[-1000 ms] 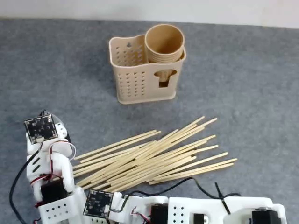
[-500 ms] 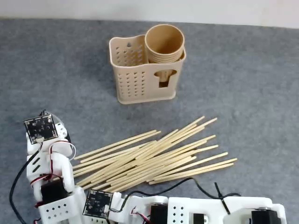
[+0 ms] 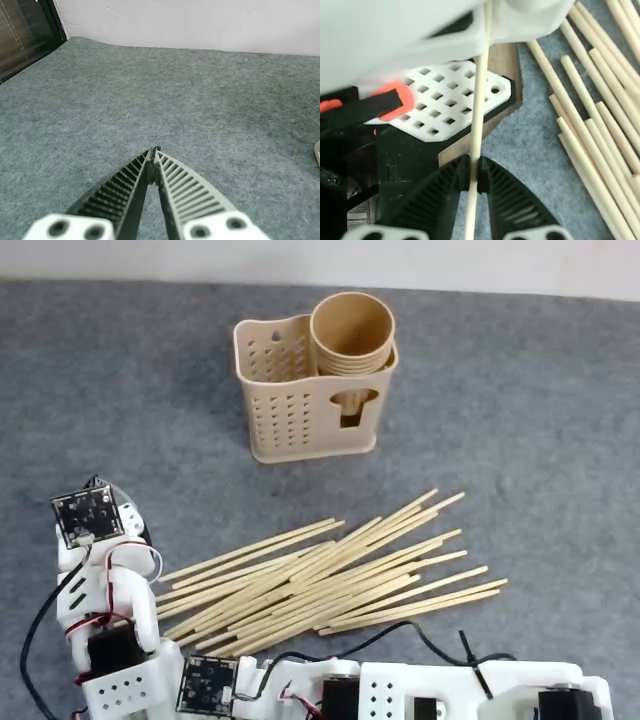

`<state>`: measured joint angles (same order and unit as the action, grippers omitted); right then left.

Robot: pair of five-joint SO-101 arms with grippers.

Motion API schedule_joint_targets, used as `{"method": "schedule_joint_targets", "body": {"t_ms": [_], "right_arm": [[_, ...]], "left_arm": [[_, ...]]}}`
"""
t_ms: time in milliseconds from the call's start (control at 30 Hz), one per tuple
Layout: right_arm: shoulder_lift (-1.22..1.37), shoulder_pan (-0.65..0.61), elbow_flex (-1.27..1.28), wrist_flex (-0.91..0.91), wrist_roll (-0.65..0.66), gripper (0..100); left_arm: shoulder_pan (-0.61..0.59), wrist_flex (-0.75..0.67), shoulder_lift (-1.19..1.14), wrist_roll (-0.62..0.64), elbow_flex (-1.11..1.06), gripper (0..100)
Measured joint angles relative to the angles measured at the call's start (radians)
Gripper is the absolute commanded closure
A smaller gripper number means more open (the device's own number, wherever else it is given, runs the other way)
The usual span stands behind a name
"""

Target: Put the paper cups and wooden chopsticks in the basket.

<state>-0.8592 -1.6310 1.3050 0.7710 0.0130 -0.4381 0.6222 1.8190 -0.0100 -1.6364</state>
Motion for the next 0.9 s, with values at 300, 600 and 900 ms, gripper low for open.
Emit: {"method": "schedule_joint_targets", "body": {"t_ms": [300, 600, 900], "right_arm": [[0.000, 0.098, -0.017, 0.066, 0.011, 99.2], [0.002, 0.184, -0.092, 0.172, 0.017, 99.2], [0.002, 0.290, -0.126, 0.203, 0.018, 99.2]], "left_arm": [[0.000, 0.000, 0.000, 0.000, 0.000, 100], [0.000, 0.000, 0.000, 0.000, 0.000, 100], [0.000, 0.000, 0.000, 0.000, 0.000, 100]]}}
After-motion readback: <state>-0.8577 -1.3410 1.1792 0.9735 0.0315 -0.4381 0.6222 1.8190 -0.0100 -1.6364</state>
